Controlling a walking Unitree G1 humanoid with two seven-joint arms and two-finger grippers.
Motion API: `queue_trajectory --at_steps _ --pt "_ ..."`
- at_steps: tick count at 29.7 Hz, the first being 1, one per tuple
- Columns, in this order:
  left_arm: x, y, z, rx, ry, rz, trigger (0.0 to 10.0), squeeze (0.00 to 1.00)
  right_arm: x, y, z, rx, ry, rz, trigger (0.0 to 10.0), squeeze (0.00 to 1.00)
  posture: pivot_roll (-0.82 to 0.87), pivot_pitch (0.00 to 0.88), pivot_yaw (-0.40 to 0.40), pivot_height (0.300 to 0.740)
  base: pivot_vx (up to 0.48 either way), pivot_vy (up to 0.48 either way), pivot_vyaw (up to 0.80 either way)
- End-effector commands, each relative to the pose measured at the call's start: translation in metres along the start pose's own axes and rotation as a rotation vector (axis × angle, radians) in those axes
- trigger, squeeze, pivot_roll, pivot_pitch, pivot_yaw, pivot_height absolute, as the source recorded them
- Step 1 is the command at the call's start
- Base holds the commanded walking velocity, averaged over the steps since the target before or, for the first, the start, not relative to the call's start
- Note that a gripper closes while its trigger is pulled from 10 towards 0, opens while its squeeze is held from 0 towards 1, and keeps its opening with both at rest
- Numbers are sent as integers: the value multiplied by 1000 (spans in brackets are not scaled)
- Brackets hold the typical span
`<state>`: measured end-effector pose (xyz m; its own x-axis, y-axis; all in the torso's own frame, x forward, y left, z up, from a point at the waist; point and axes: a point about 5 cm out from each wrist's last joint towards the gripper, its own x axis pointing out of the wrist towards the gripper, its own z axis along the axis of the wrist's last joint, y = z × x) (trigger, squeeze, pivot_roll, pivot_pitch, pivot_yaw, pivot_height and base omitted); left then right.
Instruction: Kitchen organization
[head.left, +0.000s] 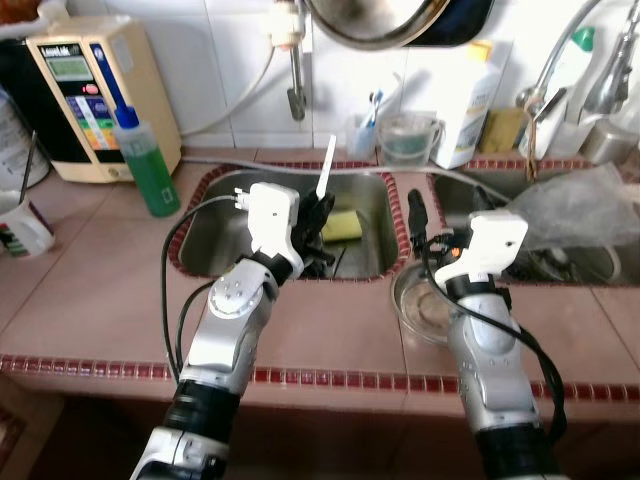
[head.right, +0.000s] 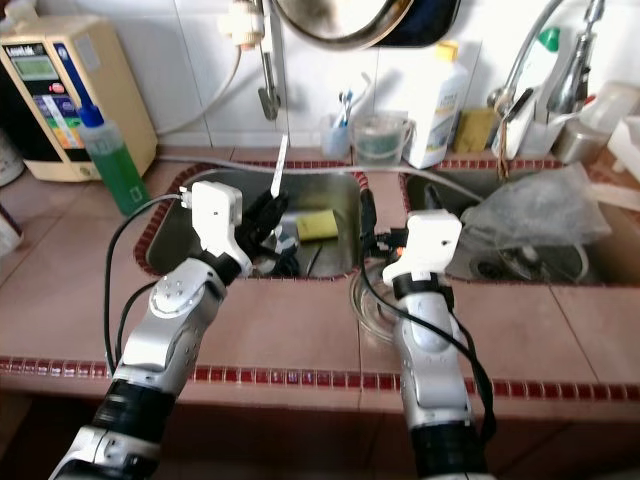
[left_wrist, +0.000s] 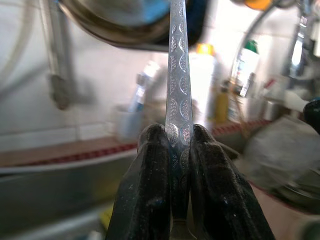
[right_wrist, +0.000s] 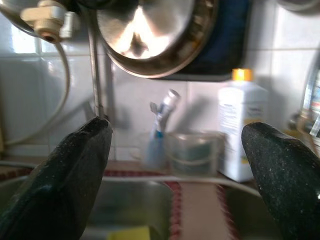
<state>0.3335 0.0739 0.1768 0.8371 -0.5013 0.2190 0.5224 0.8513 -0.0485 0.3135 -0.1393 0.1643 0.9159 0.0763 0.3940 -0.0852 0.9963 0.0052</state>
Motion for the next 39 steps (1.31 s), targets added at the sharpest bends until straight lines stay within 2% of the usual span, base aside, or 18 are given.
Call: queue_trajectory --at_steps 1,7,9,10,11,12,19,26,30,33,36,39 --pt "-3 9 5 7 -10 25 10000 0 2 11 3 16 -14 37 10000 0 -97 0 32 740 345 0 0" --pt "-3 10 5 -2 -9 39 10000 0 2 11 3 16 -8 47 10000 0 -96 0 29 740 219 0 0" --pt "-2 12 6 -68 -3 50 10000 0 1 13 2 17 0 60 10000 0 -95 0 29 740 0 0 0" --pt "-1 13 5 -65 8 55 10000 0 1 14 1 18 3 67 10000 0 -95 0 29 740 0 0 0" --pt "0 16 4 -12 36 71 10000 0 0 16 0 22 9 82 10000 0 -94 0 28 740 0 0 0" --pt "0 18 3 4 50 62 10000 0 -2 18 -1 21 17 99 10000 0 -95 0 28 740 0 0 0" --pt "1 26 4 19 85 36 10000 0 -10 23 -3 30 41 139 10000 0 -98 0 29 740 0 0 0" --pt "4 29 0 115 150 -42 10000 0 -24 34 -5 75 87 186 10000 0 -107 12 31 740 0 0 0" --pt "5 31 -3 170 181 -95 10000 0 -40 41 -6 87 134 216 10000 0 -116 36 39 740 0 0 0" --pt "6 31 -5 184 190 -106 10000 0 -45 41 -6 82 147 219 10000 0 -123 48 42 740 0 0 0" --pt "8 30 -10 221 210 -137 10000 0 -59 40 -5 82 192 207 10000 0 -140 72 50 740 0 0 0" --pt "10 29 -12 243 218 -158 10000 0 -66 40 -2 85 212 204 10000 0 -148 83 52 740 0 0 0"
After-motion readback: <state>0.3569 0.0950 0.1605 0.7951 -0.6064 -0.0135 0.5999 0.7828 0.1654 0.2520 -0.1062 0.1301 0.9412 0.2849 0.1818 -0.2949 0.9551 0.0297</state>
